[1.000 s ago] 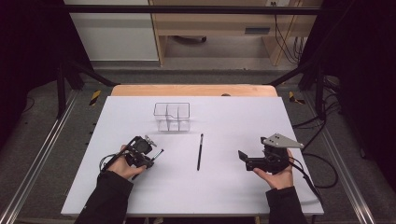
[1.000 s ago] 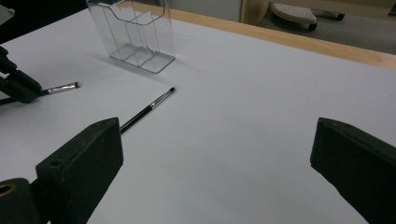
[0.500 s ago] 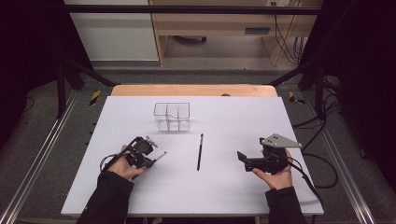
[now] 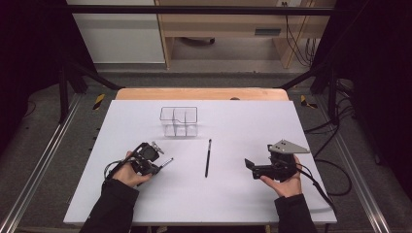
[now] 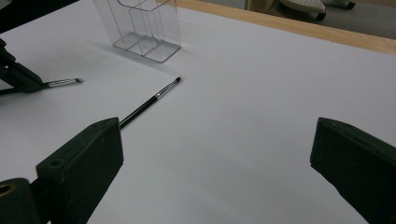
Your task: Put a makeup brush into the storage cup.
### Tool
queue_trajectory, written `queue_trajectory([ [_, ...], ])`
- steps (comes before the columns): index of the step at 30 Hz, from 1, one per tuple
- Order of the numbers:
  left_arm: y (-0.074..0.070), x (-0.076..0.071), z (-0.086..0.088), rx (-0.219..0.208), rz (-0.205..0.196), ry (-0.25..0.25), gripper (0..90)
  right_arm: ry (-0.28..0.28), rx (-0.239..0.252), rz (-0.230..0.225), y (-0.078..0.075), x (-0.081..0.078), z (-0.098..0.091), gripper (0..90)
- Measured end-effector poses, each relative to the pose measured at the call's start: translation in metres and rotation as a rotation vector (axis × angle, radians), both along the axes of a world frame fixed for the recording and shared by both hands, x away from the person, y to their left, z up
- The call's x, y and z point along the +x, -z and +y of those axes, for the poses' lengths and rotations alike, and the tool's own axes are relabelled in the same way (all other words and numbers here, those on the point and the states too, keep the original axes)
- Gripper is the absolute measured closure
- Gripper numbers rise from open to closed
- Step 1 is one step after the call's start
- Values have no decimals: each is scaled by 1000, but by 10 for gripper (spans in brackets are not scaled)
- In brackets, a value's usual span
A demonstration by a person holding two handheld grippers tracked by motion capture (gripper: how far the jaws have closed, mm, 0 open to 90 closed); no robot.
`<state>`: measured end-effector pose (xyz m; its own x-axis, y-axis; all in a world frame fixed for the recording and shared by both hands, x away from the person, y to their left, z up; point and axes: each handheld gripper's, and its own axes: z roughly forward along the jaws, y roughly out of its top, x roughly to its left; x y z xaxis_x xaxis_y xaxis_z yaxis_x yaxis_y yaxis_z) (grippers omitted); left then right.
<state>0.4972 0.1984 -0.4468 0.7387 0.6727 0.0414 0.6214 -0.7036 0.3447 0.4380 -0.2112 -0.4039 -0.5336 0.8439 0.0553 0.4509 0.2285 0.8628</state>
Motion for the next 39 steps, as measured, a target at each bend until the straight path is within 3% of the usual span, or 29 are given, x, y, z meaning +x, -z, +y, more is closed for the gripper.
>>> queue_trajectory([
  [8, -19, -7, 3, -76, -54, 11, 832, 0, 0, -2, -1, 0, -1, 30],
  [16, -45, -22, -1, -176, -177, 14, 832, 2, 12, -9, -3, -2, -3, 30],
  [21, -53, -27, -4, -216, -231, 3, 832, 2, 13, -10, -4, -3, -3, 30],
  [32, -60, -34, -6, -264, -289, -9, 832, 4, 16, -16, -5, -3, -4, 29],
  [39, -66, -37, -3, -333, -366, -46, 832, 3, 14, -15, -4, -3, -4, 29],
])
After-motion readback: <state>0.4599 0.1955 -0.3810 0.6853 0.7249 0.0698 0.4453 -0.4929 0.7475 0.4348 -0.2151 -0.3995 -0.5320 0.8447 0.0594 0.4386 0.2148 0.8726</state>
